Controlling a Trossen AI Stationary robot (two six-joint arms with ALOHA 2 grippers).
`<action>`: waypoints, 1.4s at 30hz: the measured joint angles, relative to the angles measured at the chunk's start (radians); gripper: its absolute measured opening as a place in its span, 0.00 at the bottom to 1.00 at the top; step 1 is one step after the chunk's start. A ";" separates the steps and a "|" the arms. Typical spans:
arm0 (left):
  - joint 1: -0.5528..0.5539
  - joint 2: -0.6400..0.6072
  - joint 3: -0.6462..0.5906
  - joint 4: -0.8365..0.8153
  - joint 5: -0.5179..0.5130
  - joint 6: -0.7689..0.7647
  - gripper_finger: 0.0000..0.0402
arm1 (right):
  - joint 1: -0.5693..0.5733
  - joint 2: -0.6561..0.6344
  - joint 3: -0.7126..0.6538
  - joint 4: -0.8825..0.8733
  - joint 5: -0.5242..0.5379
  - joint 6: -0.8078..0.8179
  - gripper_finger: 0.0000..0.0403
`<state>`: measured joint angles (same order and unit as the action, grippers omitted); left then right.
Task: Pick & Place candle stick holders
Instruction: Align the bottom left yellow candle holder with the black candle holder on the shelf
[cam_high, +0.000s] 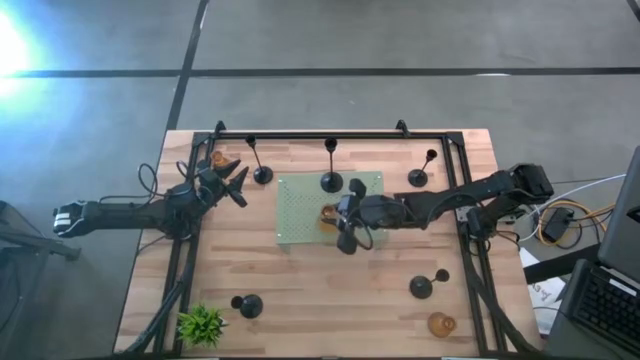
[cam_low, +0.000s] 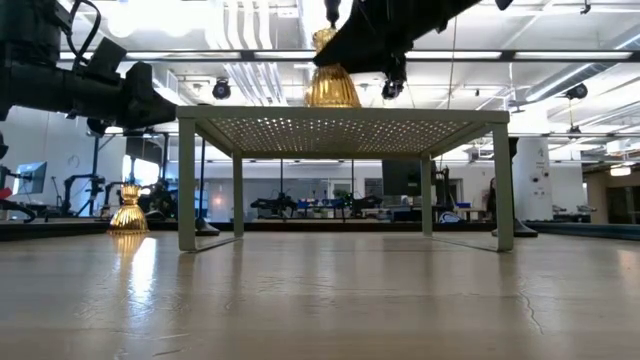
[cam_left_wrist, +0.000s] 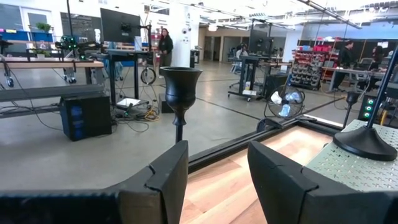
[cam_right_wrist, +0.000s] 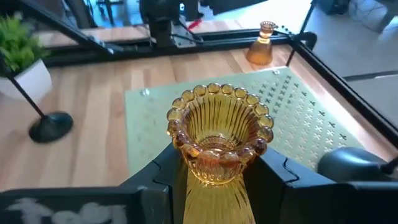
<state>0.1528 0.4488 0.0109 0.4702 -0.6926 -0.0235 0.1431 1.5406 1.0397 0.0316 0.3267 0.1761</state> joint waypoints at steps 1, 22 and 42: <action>0.000 0.000 0.000 0.000 0.000 0.000 0.43 | 0.000 0.000 -0.005 0.000 0.017 -0.001 0.28; 0.000 0.000 0.000 0.000 0.000 0.007 0.43 | -0.055 0.010 -0.040 0.017 0.148 0.055 0.28; 0.000 0.000 0.000 0.000 -0.004 0.010 0.43 | -0.071 0.023 -0.044 0.030 0.172 0.080 0.28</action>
<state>0.1529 0.4484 0.0109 0.4702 -0.6968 -0.0135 0.0716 1.5639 0.9954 0.0618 0.4982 0.2562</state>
